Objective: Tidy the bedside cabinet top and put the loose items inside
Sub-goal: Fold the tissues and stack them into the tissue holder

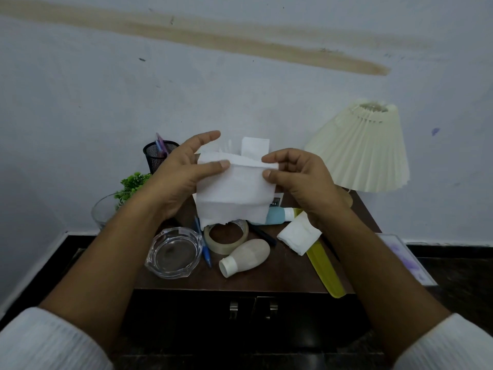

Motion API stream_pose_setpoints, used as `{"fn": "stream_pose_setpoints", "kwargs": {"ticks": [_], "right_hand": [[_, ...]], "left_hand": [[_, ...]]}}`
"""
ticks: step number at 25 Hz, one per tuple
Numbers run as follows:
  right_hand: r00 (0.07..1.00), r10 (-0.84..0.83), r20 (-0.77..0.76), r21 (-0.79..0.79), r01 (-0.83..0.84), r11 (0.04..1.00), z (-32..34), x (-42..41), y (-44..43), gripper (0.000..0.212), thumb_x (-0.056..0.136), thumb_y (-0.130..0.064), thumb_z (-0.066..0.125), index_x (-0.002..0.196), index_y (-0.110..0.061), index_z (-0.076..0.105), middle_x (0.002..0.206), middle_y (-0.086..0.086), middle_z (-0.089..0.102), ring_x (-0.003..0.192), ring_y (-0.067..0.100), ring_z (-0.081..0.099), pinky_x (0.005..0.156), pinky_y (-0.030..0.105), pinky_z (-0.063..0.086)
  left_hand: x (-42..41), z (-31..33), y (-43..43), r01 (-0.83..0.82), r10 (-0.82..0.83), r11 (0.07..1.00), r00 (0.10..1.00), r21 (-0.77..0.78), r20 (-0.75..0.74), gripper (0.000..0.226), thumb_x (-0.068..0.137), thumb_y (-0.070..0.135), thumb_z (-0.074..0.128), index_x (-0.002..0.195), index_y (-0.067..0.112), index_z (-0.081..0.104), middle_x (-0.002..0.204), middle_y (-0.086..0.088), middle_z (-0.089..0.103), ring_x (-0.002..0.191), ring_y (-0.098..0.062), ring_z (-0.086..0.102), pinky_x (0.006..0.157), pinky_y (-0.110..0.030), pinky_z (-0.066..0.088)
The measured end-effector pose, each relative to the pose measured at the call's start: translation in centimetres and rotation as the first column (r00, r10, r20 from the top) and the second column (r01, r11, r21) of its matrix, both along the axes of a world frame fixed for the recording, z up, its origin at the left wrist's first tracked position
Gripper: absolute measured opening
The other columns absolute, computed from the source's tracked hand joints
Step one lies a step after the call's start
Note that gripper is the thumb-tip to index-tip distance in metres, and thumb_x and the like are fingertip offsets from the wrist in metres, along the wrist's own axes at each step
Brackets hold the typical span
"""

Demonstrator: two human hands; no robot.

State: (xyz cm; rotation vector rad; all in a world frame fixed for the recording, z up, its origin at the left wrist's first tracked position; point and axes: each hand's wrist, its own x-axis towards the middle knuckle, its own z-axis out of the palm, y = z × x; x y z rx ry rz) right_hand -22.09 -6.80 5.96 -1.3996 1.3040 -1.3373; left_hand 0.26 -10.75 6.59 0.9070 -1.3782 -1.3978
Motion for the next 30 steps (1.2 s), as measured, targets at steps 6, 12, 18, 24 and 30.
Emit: {"fn": "stream_pose_setpoints", "kwargs": {"ticks": [6,12,18,24,30], "right_hand": [[0.995,-0.066,-0.077,-0.049,0.062,0.997,0.2,-0.7,-0.1,0.018,0.087,-0.006,0.074,0.105,-0.011,0.073,0.1,0.026,0.069,0.085,0.034,0.071,0.074,0.046,0.064],[0.982,-0.153,-0.112,-0.074,0.145,0.987,0.2,-0.5,-0.1,0.005,0.09,-0.017,0.072,0.093,-0.014,0.075,0.093,0.012,0.073,0.081,0.023,0.07,0.064,0.043,0.064],[0.985,0.061,0.163,-0.048,-0.054,0.997,0.2,0.0,0.2,0.023,0.089,-0.015,0.073,0.11,-0.006,0.068,0.105,0.007,0.076,0.095,0.018,0.073,0.08,0.038,0.061],[0.982,0.147,0.116,0.073,-0.156,0.985,-0.4,0.9,0.5,0.034,0.09,-0.002,0.07,0.123,-0.004,0.067,0.11,0.007,0.077,0.097,0.021,0.075,0.075,0.031,0.062],[0.991,-0.072,0.111,0.101,0.061,0.993,-0.5,0.1,0.1,0.032,0.094,-0.021,0.07,0.124,-0.016,0.062,0.11,0.006,0.075,0.098,0.023,0.074,0.079,0.05,0.063]], "left_hand": [[0.3,-0.4,0.0,-0.116,0.148,0.982,0.965,-0.15,0.216,0.025,0.089,0.007,0.072,0.111,0.018,0.074,0.1,-0.003,0.079,0.099,-0.021,0.074,0.085,-0.038,0.062],[0.8,-0.9,-0.5,-0.173,0.277,0.928,0.912,-0.329,0.302,0.006,0.086,0.033,0.077,0.092,0.031,0.077,0.102,0.004,0.074,0.099,-0.02,0.069,0.088,-0.048,0.059],[0.3,-0.1,-0.1,-0.154,0.169,0.968,0.984,-0.196,0.058,0.009,0.095,0.023,0.066,0.093,0.015,0.07,0.084,0.006,0.074,0.078,-0.007,0.068,0.065,-0.026,0.057],[-0.2,-0.4,-0.2,-0.165,0.167,0.986,0.983,0.023,-0.075,0.02,0.094,0.034,0.066,0.099,0.015,0.072,0.096,-0.001,0.077,0.086,-0.016,0.073,0.075,-0.033,0.058],[-0.2,-1.3,-0.2,-0.099,0.102,0.995,0.984,-0.027,0.148,0.044,0.088,0.022,0.076,0.129,0.02,0.06,0.103,-0.01,0.078,0.099,-0.025,0.074,0.088,-0.043,0.061]]}}
